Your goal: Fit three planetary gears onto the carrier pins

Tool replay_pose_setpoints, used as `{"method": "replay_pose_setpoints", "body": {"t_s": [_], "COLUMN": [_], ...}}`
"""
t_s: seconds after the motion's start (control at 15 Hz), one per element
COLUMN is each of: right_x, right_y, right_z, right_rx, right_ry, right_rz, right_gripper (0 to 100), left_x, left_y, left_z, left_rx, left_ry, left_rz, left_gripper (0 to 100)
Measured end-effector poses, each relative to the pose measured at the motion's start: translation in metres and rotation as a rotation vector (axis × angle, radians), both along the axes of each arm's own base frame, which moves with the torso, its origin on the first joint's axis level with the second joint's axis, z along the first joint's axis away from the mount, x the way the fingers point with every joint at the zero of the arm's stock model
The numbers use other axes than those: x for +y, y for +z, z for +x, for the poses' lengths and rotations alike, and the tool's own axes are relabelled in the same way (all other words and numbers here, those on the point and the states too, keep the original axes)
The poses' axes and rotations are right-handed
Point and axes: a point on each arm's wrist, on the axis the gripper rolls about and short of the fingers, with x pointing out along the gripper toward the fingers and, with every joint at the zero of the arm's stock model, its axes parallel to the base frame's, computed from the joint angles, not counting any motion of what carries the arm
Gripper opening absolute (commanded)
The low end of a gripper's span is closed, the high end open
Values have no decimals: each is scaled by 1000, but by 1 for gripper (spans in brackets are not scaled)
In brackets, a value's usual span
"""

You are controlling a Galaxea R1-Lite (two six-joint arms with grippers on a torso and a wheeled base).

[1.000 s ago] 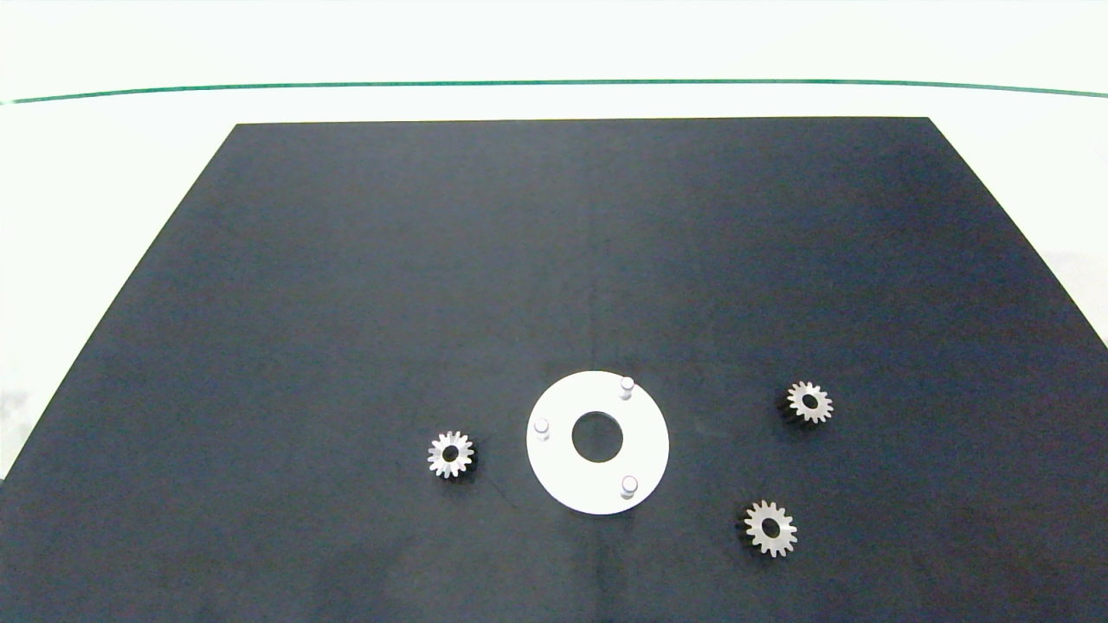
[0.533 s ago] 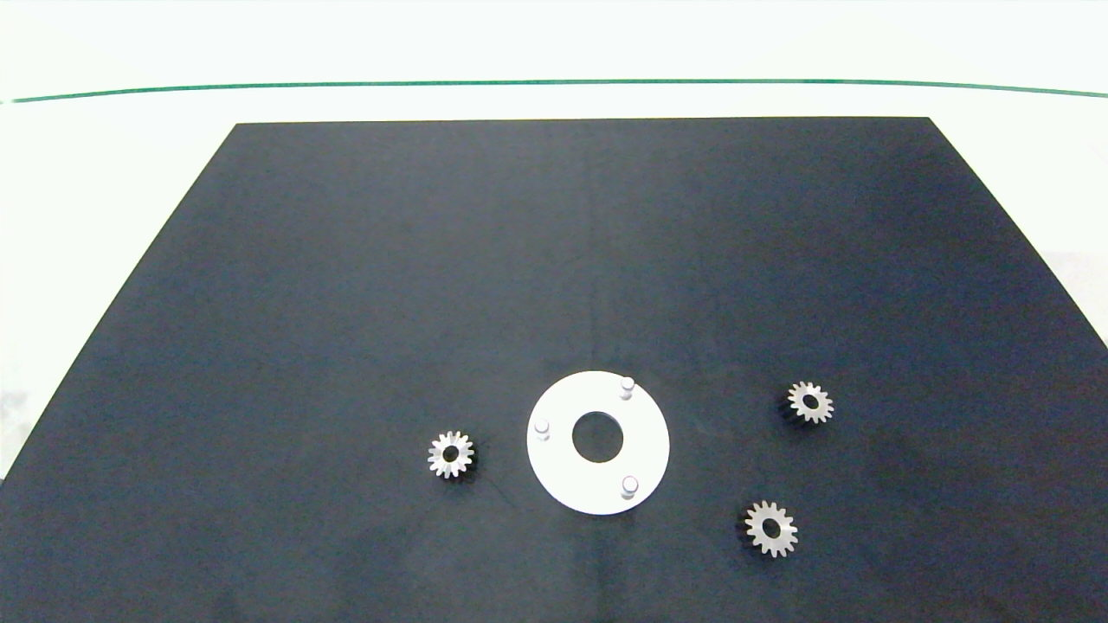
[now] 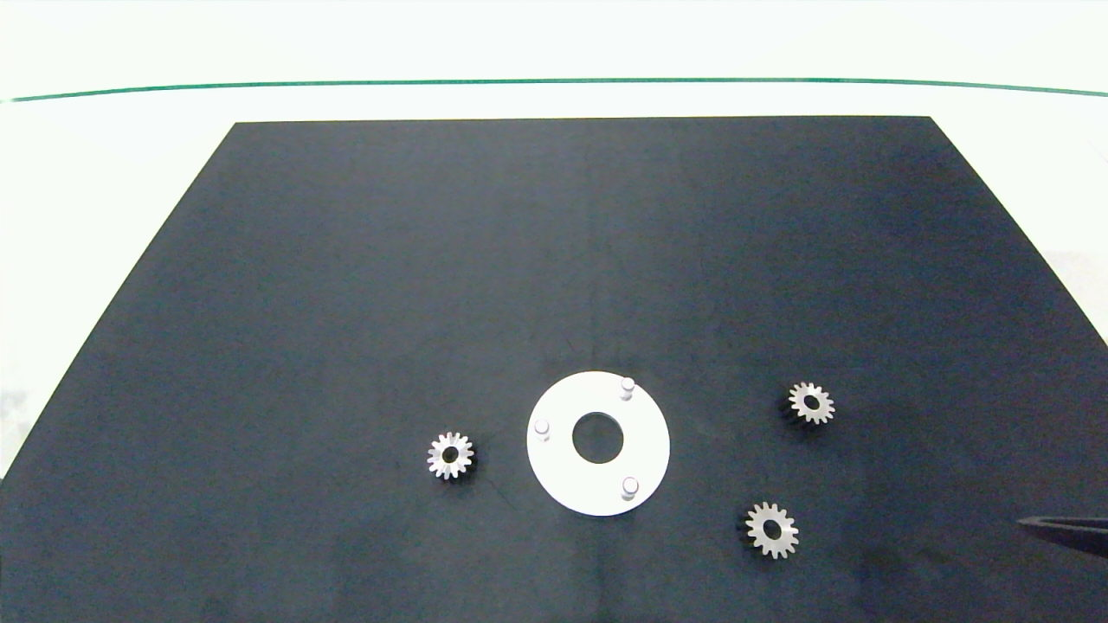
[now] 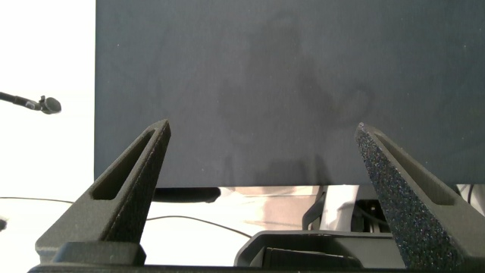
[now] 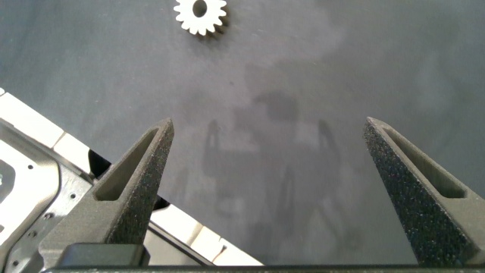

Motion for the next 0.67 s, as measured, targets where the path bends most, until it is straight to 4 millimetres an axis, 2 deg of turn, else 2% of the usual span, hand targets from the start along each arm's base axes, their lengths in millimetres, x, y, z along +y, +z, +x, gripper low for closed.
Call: {"method": "replay_pose_setpoints", "body": {"t_s": [0.33, 0.67], "right_x": [37, 67], "right_y": [-1, -16], "right_z": [35, 51], "right_rx": [27, 60], "right_ry": [111, 166], "right_rz": [-20, -88], "right_gripper": [100, 100], "left_x": [-1, -1], "left_y": [4, 8], "left_z": [1, -1], "left_rx": [-6, -22], "left_ry": [13, 14], "left_rz": [0, -1], "left_gripper": [100, 100]}}
